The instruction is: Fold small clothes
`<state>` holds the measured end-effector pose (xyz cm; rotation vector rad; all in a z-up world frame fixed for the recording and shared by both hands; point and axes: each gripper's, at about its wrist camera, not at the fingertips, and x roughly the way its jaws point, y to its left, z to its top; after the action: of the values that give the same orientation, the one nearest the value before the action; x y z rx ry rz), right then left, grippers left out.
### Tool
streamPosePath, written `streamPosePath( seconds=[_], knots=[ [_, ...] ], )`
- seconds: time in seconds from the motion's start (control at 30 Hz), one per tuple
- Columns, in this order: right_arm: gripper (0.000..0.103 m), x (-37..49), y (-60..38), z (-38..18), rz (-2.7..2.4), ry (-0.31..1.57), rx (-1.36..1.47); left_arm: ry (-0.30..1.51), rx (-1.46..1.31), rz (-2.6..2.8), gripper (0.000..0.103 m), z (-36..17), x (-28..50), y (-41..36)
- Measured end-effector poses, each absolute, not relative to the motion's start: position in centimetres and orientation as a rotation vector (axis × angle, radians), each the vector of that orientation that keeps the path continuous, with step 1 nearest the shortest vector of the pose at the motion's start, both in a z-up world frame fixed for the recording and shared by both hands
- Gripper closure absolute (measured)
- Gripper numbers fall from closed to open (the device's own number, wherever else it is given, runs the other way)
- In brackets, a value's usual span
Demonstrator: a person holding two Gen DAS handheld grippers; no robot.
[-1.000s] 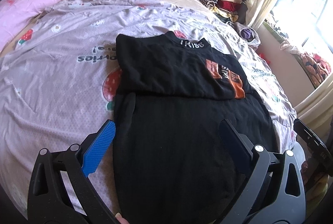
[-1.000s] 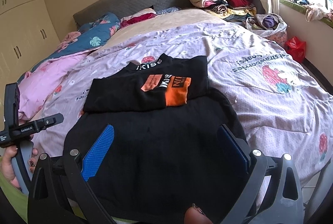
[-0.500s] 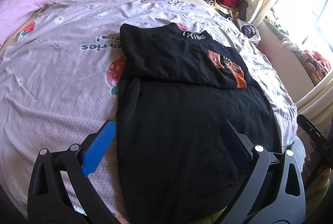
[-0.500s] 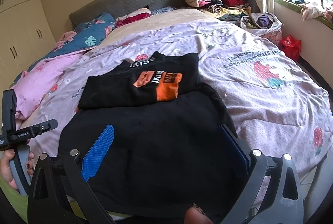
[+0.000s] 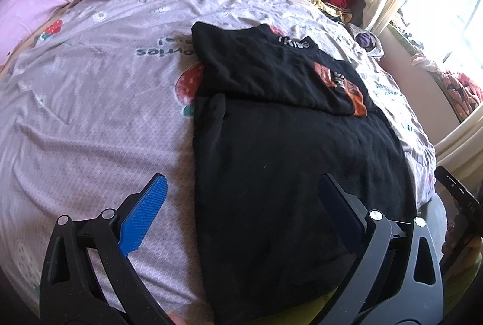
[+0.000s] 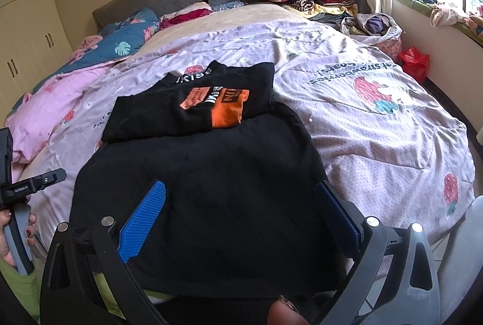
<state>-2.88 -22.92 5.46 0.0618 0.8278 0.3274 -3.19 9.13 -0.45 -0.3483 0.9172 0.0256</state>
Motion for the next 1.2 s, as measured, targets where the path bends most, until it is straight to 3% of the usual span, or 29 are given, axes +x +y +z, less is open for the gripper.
streamPosePath(
  seconds=[0.63, 0.87, 1.03, 1.1, 1.17, 1.2],
  knots=[
    [0.004, -3.5, -25.7, 2.5, 0.254, 0.928, 0.008, 0.993, -0.355, -0.051, 0.010, -3.5, -4.9, 8.6],
    [0.004, -3.6, -27.9, 0.7, 0.240, 0.975, 0.031, 1.016, -0.380, -0.072, 0.033, -4.4, -5.3, 8.7],
    [0.005, -3.6, -29.4, -0.8, 0.261, 1.005, 0.072, 1.056, -0.364, -0.100, 0.034, -5.4, -6.1, 8.0],
    [0.008, -3.6, -29.9, -1.2, 0.261, 1.014, 0.076, 1.073, -0.350, -0.112, 0.034, -5.8, -6.6, 7.5],
    [0.020, -3.6, -30.0, -1.5, 0.270, 1.024, 0.070, 1.086, -0.335, -0.121, 0.034, -6.0, -7.1, 7.1],
    [0.021, -3.6, -30.1, -1.8, 0.275, 1.032, 0.073, 1.093, -0.330, -0.124, 0.034, -6.2, -7.4, 7.0]
  ],
)
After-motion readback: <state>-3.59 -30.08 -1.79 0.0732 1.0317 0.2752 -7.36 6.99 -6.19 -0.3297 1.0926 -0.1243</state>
